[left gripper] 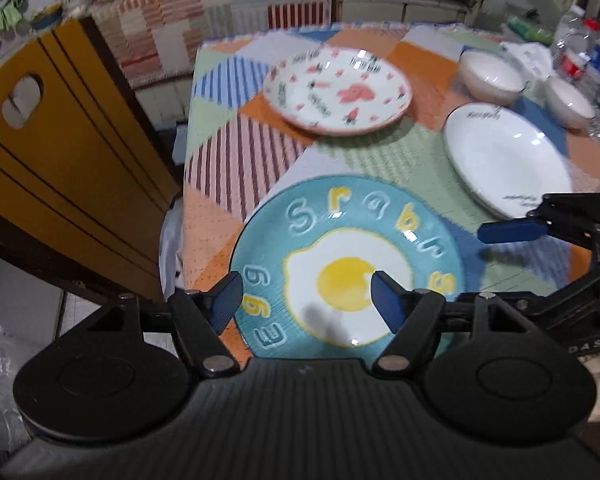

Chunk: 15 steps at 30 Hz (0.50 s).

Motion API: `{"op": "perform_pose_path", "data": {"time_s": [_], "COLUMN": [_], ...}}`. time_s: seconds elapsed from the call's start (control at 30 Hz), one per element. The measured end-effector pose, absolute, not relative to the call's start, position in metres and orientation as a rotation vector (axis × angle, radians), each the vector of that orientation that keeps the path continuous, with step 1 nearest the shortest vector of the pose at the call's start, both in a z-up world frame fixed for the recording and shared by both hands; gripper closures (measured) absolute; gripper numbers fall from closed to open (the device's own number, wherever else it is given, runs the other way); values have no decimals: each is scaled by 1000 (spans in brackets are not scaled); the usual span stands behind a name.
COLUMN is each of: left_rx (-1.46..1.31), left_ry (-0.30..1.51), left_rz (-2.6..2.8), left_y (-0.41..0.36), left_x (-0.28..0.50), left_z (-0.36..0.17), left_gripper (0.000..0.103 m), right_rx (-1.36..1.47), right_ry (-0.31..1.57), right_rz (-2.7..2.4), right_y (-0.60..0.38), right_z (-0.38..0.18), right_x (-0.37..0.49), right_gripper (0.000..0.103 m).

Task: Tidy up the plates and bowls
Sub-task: 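Close both grippers on the rim of the teal egg plate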

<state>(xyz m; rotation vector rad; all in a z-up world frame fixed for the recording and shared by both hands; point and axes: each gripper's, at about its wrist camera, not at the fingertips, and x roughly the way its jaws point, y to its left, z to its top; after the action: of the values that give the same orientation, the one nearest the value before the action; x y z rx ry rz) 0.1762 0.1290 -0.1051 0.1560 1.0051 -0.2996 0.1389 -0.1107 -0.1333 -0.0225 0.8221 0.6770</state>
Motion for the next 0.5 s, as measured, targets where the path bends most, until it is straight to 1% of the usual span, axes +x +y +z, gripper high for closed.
{"op": "perform_pose_path", "data": {"time_s": [0.07,0.13,0.2,0.27,0.33,0.4,0.47,0.5], "left_rx": [189,211,168,136,138,113,75,64], "left_ry": [1010,1016,1071,1114,1148,1185,1232,1250], "left_rz": [-298,-273,-256,-260,-251,-248,-244,-243], "left_y": [129,131,139,146,150,156,162,163], "left_x": [184,189,196,200,203,204,207,209], "left_z": [-117,-127,-136,-145,-153,-161,-169,-172], "left_gripper": [33,33,35,36,38,45,56,58], "right_rx": [1,23,55,89,124,151,159,164], "right_ry": [856,886,912,931,950,965,962,964], "right_rz": [671,661,640,622,607,607,597,589], "right_y": [-110,-110,-110,-108,-107,-106,-105,-105], "right_z": [-140,-148,-156,-164,-170,-175,-177,-178], "right_x": [142,146,150,154,158,161,160,162], "right_gripper": [30,33,36,37,45,47,49,57]}}
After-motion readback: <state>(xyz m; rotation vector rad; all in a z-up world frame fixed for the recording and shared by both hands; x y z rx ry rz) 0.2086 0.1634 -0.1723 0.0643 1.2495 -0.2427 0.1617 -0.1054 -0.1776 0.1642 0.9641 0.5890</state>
